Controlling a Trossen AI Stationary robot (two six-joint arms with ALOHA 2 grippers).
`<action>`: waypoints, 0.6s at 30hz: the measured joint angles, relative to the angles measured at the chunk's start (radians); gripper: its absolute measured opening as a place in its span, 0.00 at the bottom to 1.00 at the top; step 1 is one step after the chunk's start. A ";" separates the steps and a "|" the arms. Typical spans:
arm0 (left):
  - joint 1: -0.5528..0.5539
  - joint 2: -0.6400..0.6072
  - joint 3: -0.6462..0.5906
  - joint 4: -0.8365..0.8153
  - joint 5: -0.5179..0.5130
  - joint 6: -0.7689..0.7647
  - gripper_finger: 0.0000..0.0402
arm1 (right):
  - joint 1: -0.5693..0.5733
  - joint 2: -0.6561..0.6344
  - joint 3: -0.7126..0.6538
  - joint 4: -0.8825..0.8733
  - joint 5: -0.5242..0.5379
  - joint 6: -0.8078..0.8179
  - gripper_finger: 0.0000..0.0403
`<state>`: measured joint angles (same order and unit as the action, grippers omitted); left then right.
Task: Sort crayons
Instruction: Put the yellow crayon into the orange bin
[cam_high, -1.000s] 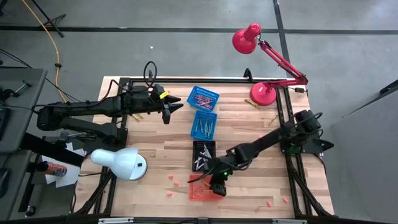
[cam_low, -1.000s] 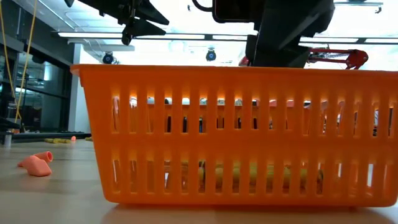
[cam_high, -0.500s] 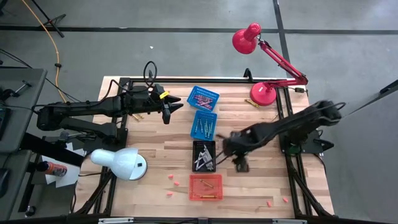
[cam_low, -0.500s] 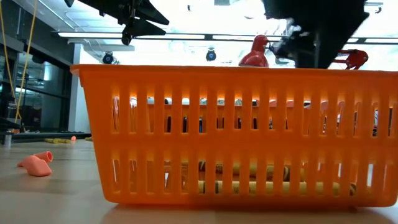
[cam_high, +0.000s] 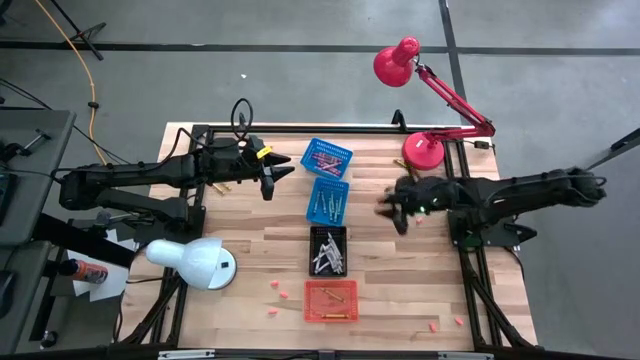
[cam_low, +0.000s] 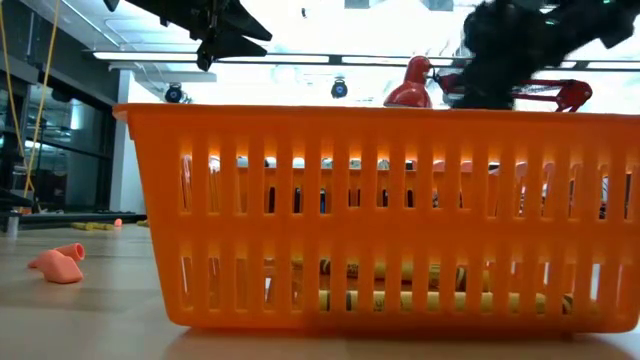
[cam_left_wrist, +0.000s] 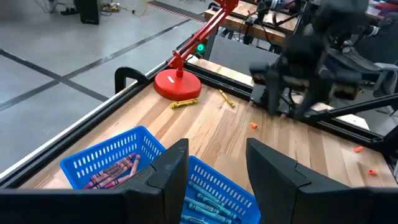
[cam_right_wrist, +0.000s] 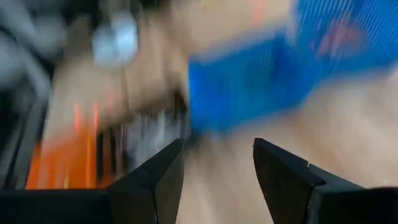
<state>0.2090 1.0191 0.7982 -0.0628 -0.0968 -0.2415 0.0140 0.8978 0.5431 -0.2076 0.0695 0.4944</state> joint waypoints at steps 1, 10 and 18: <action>0.000 0.000 0.000 0.000 0.000 0.000 0.37 | -0.018 -0.008 -0.014 0.095 0.037 -0.024 0.46; 0.000 0.000 0.000 0.004 -0.001 0.000 0.37 | -0.169 -0.001 0.014 0.539 0.158 -0.272 0.46; 0.000 0.000 0.000 0.005 -0.001 0.035 0.37 | -0.211 -0.001 0.037 0.525 0.105 -0.268 0.46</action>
<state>0.2092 1.0195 0.7982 -0.0582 -0.0975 -0.2062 -0.1970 0.8970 0.5804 0.3175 0.1748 0.2264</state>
